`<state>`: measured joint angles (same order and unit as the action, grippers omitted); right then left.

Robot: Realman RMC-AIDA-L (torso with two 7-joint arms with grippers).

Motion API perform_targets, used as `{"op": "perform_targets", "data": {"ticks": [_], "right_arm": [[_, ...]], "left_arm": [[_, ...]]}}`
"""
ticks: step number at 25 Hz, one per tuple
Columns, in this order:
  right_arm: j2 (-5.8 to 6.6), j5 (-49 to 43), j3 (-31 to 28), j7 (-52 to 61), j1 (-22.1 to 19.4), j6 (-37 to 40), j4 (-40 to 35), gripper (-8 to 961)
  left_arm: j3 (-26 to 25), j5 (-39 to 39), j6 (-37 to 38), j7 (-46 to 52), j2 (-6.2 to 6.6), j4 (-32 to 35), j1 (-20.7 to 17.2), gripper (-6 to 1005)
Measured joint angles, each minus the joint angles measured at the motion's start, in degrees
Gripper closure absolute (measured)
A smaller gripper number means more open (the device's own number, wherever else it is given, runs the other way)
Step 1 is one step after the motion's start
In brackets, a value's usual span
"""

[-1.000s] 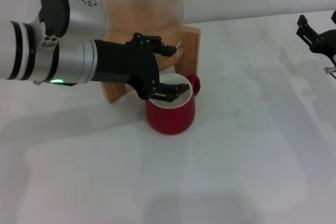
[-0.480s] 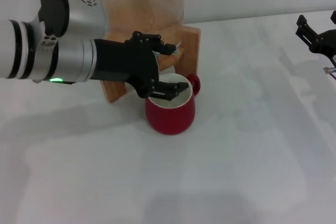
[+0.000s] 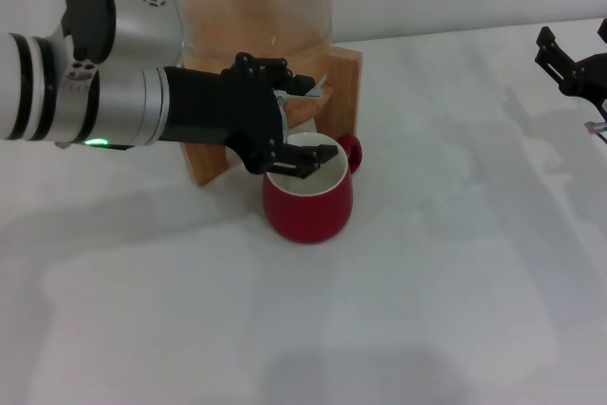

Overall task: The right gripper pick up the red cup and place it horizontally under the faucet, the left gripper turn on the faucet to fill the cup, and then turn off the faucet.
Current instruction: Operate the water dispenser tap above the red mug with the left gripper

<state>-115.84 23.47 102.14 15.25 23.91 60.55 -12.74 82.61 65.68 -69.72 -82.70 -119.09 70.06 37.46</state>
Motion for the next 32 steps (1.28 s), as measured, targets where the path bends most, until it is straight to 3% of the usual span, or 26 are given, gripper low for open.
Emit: {"op": "perform_targets", "data": {"ticks": [17, 32], "right_arm": [[0.0, 0.0, -0.1, 0.0, 0.0, 0.2, 0.0, 80], [0.0, 0.0, -0.3, 0.0, 0.0, 0.2, 0.0, 79]], "left_arm": [[0.4, 0.1, -0.9, 0.0, -0.09, -0.8, 0.1, 186], [-0.1, 0.0, -0.6, -0.8, 0.0, -3.5, 2.8, 186]]}}
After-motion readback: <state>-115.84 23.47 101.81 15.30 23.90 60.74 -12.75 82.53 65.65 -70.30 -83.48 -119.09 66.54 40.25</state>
